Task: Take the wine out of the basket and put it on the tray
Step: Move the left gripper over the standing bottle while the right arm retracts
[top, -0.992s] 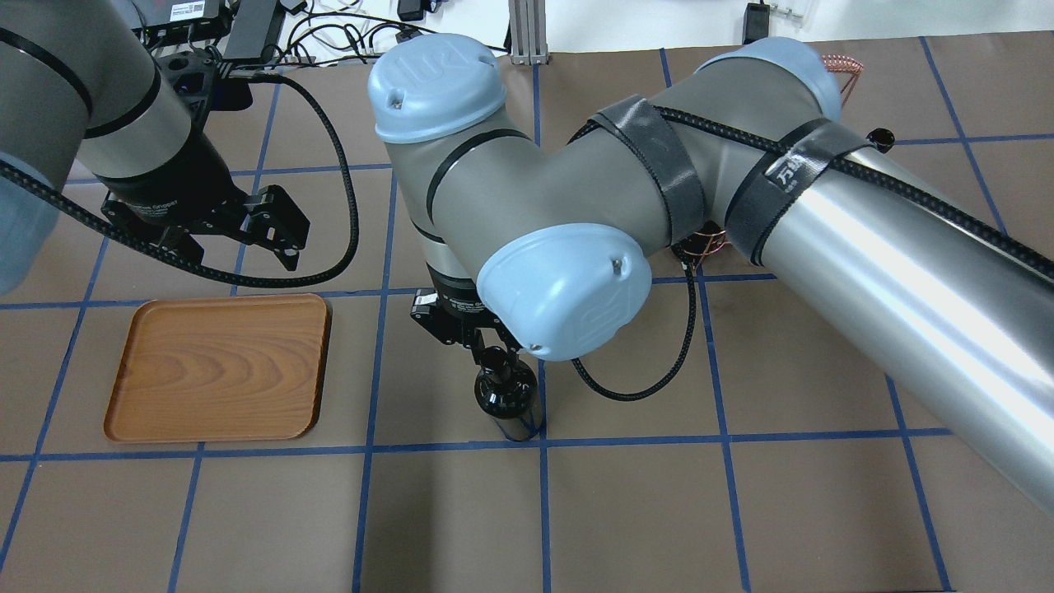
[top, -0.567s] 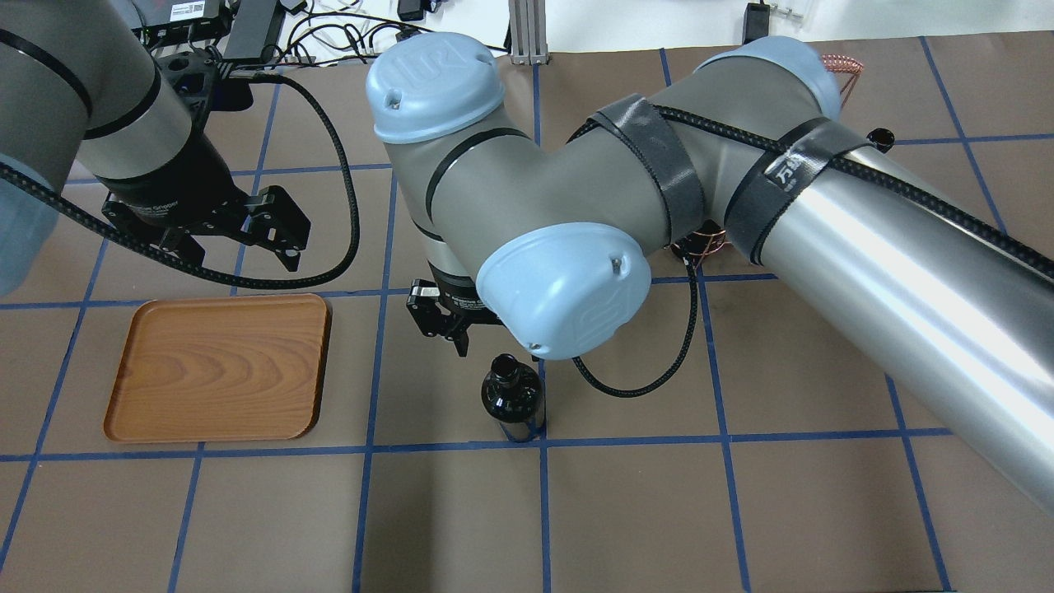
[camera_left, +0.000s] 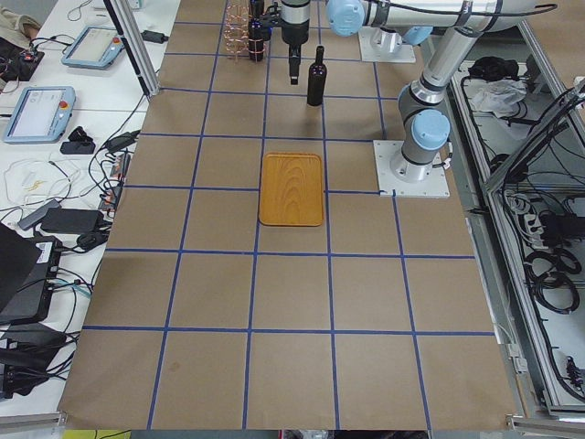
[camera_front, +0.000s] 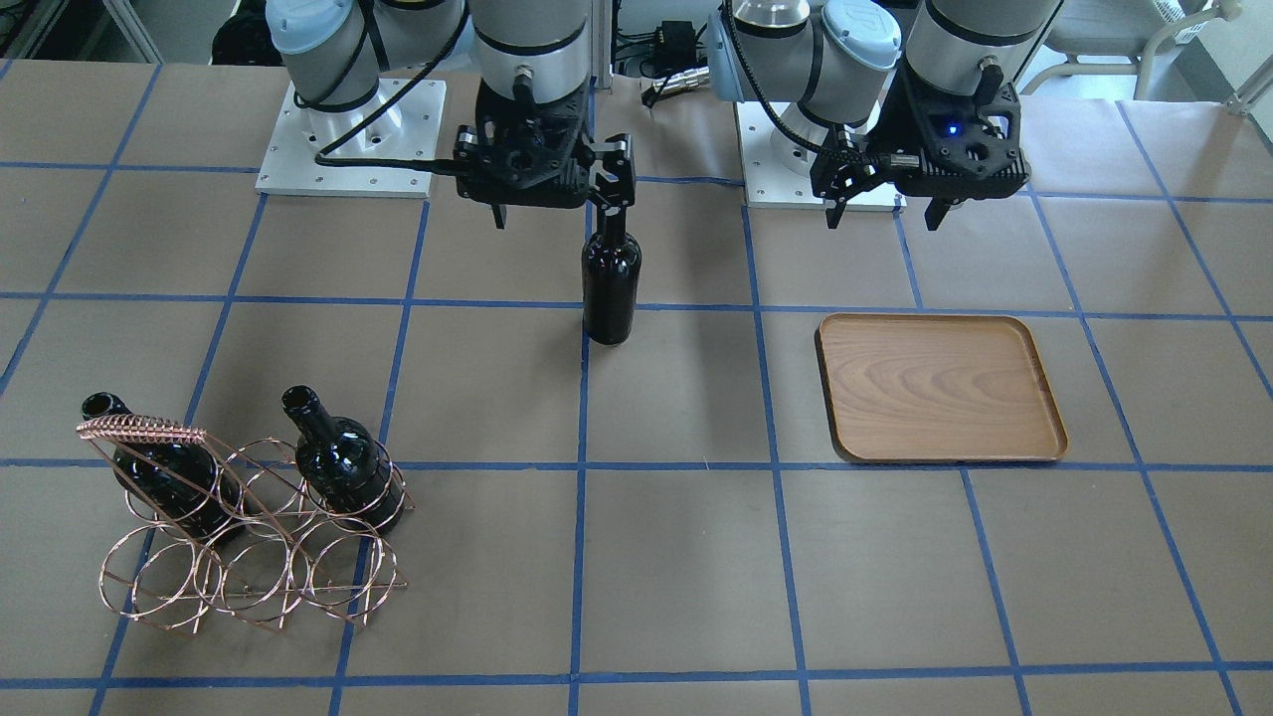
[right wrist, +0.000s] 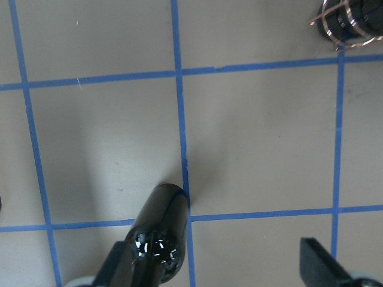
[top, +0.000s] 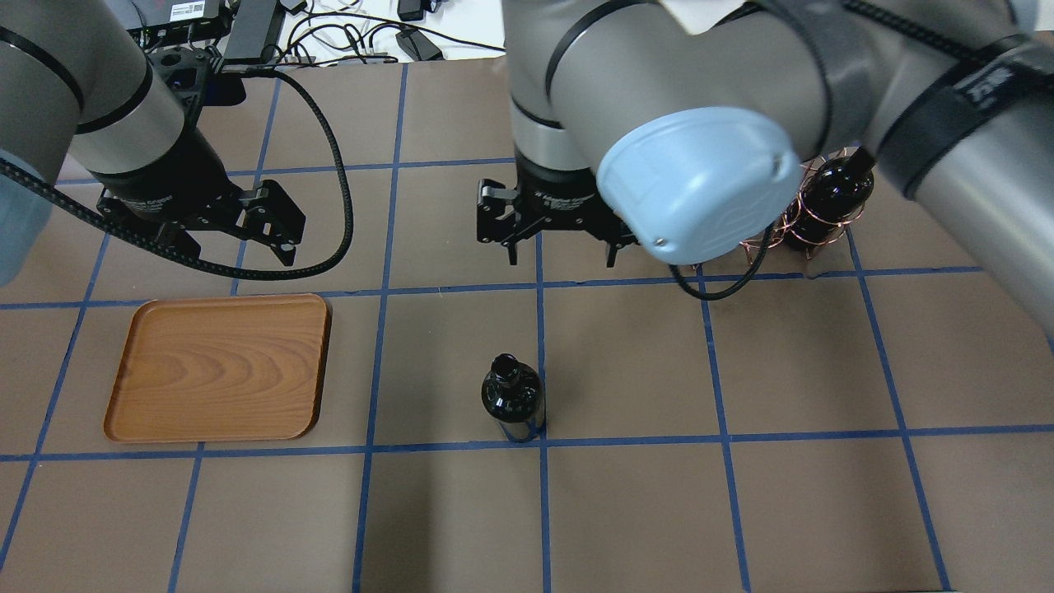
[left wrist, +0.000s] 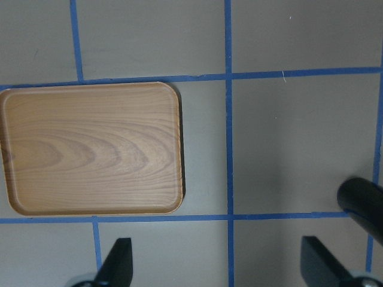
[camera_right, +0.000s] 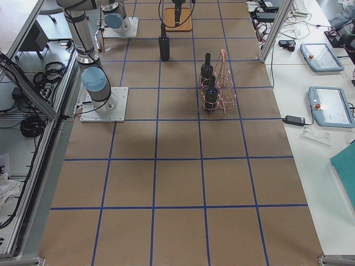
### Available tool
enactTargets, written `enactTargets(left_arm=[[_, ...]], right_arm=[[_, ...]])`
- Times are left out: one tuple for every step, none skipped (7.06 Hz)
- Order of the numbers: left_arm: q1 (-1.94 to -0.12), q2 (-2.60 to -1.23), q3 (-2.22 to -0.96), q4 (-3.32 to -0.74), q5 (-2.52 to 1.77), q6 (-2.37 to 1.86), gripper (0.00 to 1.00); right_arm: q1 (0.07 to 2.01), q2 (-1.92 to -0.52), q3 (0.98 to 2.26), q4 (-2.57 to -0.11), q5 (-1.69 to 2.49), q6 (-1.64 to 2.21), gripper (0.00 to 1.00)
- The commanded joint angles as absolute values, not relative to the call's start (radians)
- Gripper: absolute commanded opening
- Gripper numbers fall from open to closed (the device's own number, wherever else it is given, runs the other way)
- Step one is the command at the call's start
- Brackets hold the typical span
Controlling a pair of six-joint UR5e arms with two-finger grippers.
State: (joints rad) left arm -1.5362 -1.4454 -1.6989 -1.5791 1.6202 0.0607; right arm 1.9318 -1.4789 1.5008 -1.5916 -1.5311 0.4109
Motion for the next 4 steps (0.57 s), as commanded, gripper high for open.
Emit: enactTargets(left_arm=[[-1.607, -1.456, -1.695, -1.569, 1.571, 0.019, 1.00], [-1.687, -1.457, -1.694, -1.568, 1.566, -0.051, 1.00], [-1.769, -1.459, -1.695, -1.568, 1.568, -0.075, 1.00], [-1.848, -1.460, -1.698, -1.568, 1.566, -0.160, 1.00]], right_arm=[[1.786, -1.549, 1.500, -1.589, -1.566, 0.213, 1.00], [1.738, -1.571, 1.500, -1.588, -1.604, 0.139, 1.00], [1.712, -1.578, 1.500, -1.588, -1.605, 0.129, 1.00], [1.701, -1.582, 1.496, -1.594, -1.605, 0.126, 1.00]])
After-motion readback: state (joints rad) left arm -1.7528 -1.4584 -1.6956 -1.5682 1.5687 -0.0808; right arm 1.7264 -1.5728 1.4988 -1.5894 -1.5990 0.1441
